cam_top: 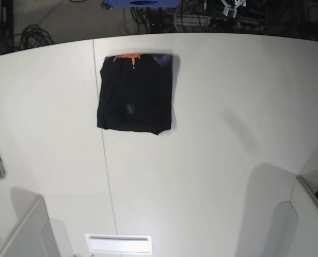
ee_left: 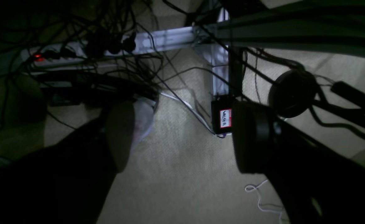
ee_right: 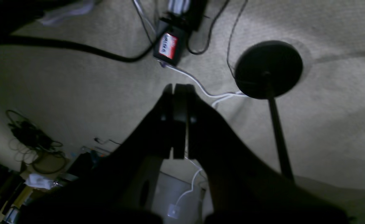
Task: Fold the T-shirt properly
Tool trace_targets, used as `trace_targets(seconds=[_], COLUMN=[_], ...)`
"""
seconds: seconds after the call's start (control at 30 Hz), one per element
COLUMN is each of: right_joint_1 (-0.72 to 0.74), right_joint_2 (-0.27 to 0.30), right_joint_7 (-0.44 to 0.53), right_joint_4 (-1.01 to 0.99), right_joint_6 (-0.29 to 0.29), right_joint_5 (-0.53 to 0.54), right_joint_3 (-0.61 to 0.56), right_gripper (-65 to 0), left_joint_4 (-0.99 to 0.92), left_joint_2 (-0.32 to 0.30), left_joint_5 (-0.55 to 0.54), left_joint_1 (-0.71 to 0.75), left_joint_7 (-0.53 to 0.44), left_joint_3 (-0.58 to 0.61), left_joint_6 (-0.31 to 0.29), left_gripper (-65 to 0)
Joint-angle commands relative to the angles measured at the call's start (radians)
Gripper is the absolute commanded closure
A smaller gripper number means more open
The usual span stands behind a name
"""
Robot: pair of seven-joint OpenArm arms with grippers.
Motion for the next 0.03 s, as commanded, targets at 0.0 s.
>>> trace_targets(seconds=[0.0], right_joint_1=[-0.011], right_joint_2=[0.008], right_joint_7=[0.001], right_joint_4=[-0.001], right_joint_6=[0.004], right_joint_5=[-0.003], right_joint_3=[0.003], right_gripper=[0.0], left_joint_4=[-0.003], left_joint_2=[-0.008], left_joint_5=[-0.002], left_joint_1=[0.012], left_joint_7=[-0.006], left_joint_3=[0.002], left_joint_6=[-0.004], left_gripper=[-46.7])
